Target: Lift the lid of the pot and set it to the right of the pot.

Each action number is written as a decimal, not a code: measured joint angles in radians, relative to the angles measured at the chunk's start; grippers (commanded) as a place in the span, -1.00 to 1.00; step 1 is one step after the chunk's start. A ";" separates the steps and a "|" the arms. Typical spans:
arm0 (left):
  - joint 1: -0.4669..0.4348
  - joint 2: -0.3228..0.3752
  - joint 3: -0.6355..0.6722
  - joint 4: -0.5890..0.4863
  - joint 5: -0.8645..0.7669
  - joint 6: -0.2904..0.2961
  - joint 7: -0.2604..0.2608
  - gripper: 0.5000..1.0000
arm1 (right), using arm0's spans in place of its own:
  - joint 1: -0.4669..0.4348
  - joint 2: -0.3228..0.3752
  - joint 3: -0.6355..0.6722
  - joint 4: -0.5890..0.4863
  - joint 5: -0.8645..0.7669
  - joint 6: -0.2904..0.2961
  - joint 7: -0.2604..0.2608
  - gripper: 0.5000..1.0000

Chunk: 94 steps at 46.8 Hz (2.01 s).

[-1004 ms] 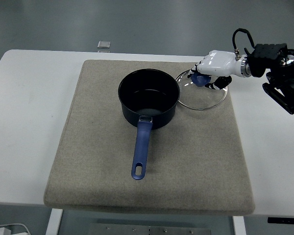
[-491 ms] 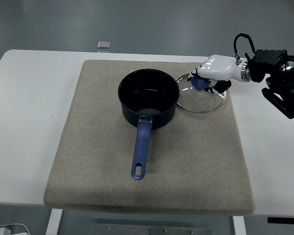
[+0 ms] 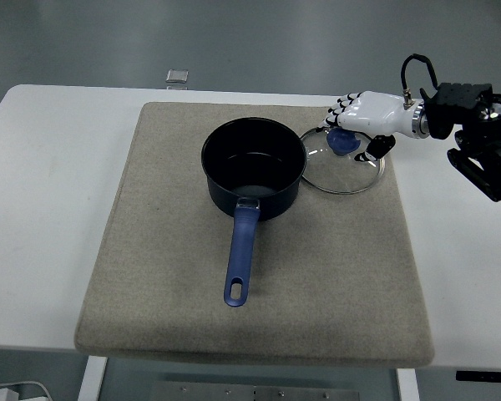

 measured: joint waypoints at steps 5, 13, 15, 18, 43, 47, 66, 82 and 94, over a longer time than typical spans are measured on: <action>0.000 0.000 0.000 0.000 0.000 0.000 0.000 1.00 | 0.001 0.000 -0.002 0.000 0.000 0.000 0.000 0.67; 0.000 0.000 0.000 0.000 0.000 0.000 0.000 1.00 | 0.013 -0.008 -0.003 0.001 0.000 0.002 0.000 0.67; 0.000 0.000 0.000 0.000 0.000 0.000 0.000 1.00 | 0.018 -0.010 -0.006 0.001 -0.001 0.004 0.000 0.67; 0.000 0.000 0.000 0.000 0.000 0.000 0.000 1.00 | 0.027 -0.011 -0.008 0.001 -0.003 0.007 0.000 0.67; 0.000 0.000 0.000 0.000 0.000 0.000 0.000 1.00 | 0.138 -0.039 -0.055 0.006 0.005 0.000 0.000 0.67; 0.000 0.000 0.000 0.000 0.000 0.000 0.000 1.00 | 0.143 -0.038 -0.052 0.004 0.047 -0.002 0.000 0.67; 0.000 0.000 0.000 0.000 0.000 0.000 0.000 1.00 | 0.174 -0.032 -0.050 0.002 0.565 -0.001 0.000 0.67; 0.000 0.000 0.000 0.000 0.000 0.000 0.000 1.00 | 0.191 -0.024 -0.049 0.004 1.088 0.024 0.000 0.67; 0.000 0.000 0.000 0.000 0.000 0.000 0.000 1.00 | 0.177 -0.020 -0.008 0.004 1.346 0.117 -0.148 0.67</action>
